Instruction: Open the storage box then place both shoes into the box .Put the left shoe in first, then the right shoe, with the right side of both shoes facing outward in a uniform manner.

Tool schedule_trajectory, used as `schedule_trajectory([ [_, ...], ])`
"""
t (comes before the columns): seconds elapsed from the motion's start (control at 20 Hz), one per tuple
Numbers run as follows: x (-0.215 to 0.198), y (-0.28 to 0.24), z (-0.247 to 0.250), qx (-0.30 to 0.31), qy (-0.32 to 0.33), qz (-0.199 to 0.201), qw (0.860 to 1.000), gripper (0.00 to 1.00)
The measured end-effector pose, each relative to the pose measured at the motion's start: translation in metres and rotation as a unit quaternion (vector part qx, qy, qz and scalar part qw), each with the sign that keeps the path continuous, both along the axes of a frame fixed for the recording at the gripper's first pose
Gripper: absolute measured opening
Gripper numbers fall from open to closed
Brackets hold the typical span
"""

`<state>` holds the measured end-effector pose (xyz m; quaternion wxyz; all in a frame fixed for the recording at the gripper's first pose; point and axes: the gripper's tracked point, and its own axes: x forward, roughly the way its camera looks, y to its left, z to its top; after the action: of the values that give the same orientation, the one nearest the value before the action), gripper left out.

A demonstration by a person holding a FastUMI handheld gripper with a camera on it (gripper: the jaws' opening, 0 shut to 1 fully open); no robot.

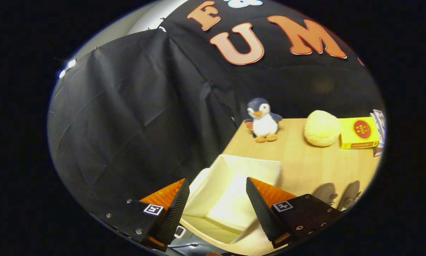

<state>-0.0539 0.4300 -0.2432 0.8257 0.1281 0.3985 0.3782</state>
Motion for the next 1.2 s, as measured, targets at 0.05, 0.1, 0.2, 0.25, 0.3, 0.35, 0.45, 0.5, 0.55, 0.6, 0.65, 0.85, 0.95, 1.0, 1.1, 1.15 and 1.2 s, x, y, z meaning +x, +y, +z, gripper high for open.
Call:
schedule_trajectory([
  [0.05, 0.004, -0.020, -0.010, -0.016, -0.003, -0.012, 1.000, 0.96],
  [0.1, 0.007, -0.039, -0.020, -0.035, -0.006, -0.022, 0.999, 0.96],
  [0.2, 0.012, -0.078, -0.047, -0.073, -0.005, -0.043, 0.996, 0.97],
  [0.25, 0.010, -0.095, -0.060, -0.090, 0.000, -0.049, 0.995, 0.97],
  [0.3, 0.007, -0.113, -0.073, -0.107, 0.006, -0.055, 0.993, 0.97],
  [0.35, 0.002, -0.130, -0.087, -0.126, 0.009, -0.059, 0.990, 0.97],
  [0.45, -0.005, -0.161, -0.115, -0.166, 0.015, -0.063, 0.984, 0.97],
  [0.5, -0.008, -0.173, -0.128, -0.182, 0.018, -0.063, 0.981, 0.97],
  [0.55, -0.011, -0.182, -0.139, -0.197, 0.023, -0.063, 0.978, 0.97],
  [0.6, -0.014, -0.190, -0.150, -0.209, 0.028, -0.064, 0.975, 0.97],
  [0.65, -0.018, -0.198, -0.163, -0.223, 0.040, -0.061, 0.972, 0.97],
  [0.85, -0.024, -0.210, -0.203, -0.249, 0.072, -0.061, 0.964, 0.95],
  [0.95, -0.020, -0.209, -0.216, -0.255, 0.074, -0.064, 0.962, 0.91],
  [1.0, -0.016, -0.210, -0.223, -0.262, 0.076, -0.068, 0.960, 0.89],
  [1.1, -0.007, -0.210, -0.238, -0.270, 0.077, -0.077, 0.957, 0.82],
  [1.15, -0.002, -0.210, -0.244, -0.276, 0.077, -0.084, 0.954, 0.76],
  [1.2, 0.001, -0.210, -0.251, -0.279, 0.079, -0.090, 0.953, 0.71],
])
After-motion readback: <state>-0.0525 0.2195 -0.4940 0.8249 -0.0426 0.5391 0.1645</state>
